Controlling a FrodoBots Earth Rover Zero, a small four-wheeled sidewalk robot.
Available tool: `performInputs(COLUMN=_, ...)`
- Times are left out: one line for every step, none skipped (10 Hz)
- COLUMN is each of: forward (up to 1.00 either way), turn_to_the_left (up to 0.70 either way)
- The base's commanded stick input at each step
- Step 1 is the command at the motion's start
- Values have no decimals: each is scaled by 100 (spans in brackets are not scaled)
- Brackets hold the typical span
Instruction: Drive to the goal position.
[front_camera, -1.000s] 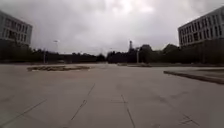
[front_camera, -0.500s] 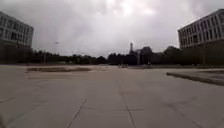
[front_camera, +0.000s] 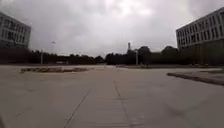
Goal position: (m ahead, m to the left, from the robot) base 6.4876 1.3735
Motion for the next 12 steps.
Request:
performInputs(forward=70, turn_to_the_left=0)
performInputs(forward=70, turn_to_the_left=0)
performInputs(forward=70, turn_to_the_left=0)
performInputs(forward=70, turn_to_the_left=0)
performInputs(forward=70, turn_to_the_left=0)
performInputs(forward=70, turn_to_the_left=0)
performInputs(forward=70, turn_to_the_left=0)
performInputs(forward=70, turn_to_the_left=0)
performInputs(forward=70, turn_to_the_left=0)
performInputs(forward=70, turn_to_the_left=0)
performInputs(forward=70, turn_to_the_left=0)
performInputs(forward=70, turn_to_the_left=0)
